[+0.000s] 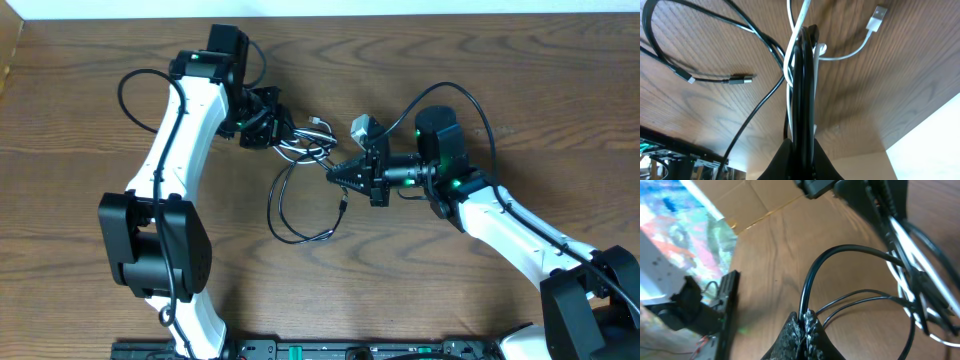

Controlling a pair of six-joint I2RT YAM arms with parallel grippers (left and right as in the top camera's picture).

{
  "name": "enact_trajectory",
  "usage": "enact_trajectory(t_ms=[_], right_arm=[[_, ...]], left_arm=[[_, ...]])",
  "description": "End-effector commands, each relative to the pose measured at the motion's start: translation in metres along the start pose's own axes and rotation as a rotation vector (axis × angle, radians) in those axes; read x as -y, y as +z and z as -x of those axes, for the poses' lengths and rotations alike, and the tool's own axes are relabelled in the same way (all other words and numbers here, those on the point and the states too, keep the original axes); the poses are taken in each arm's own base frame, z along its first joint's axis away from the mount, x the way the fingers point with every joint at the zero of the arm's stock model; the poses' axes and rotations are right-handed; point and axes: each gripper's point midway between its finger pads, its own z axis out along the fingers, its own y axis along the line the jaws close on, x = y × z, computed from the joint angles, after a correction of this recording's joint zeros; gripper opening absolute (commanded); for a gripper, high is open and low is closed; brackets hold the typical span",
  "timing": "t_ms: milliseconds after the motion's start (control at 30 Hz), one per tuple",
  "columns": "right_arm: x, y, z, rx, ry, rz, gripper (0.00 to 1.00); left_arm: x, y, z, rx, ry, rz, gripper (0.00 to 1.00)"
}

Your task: Untangle cables

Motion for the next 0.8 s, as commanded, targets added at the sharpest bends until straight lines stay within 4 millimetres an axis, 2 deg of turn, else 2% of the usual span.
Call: enact_trajectory(t_ms=[0, 100, 200, 367, 500, 633, 767], right_arm=[[-0.009, -0.002, 0.007, 0.015, -0.09, 0.028, 0.01], [-0.013, -0.013, 0.013, 0.041, -0.105, 0.081, 0.01], [0.003, -0.026, 0.016, 0.058, -0.046, 0.036, 0.01], [0.037, -0.05, 0.012, 0.072, 0.097, -0.095, 0.01], [0.066, -0.061, -0.008, 0.035, 0.237, -0.255, 0.01], [0.093, -0.073, -0.041, -0.044, 0.391, -0.466, 0.01], [0.122, -0.102, -0.081, -0.141, 0.525, -0.749, 0.01]], left_arm=[[-0.003, 0.004, 0.002, -0.006, -0.017, 0.015, 0.08], [-0.003, 0.003, 0.016, 0.069, -0.018, 0.015, 0.07], [-0.005, 0.002, 0.03, 0.153, -0.017, 0.025, 0.08], [-0.01, 0.0, 0.036, 0.192, -0.004, 0.044, 0.08], [-0.01, 0.002, 0.034, 0.194, 0.007, 0.048, 0.08], [-0.011, 0.006, 0.028, 0.193, 0.026, 0.056, 0.08], [-0.014, 0.011, 0.024, 0.237, 0.061, 0.072, 0.08]])
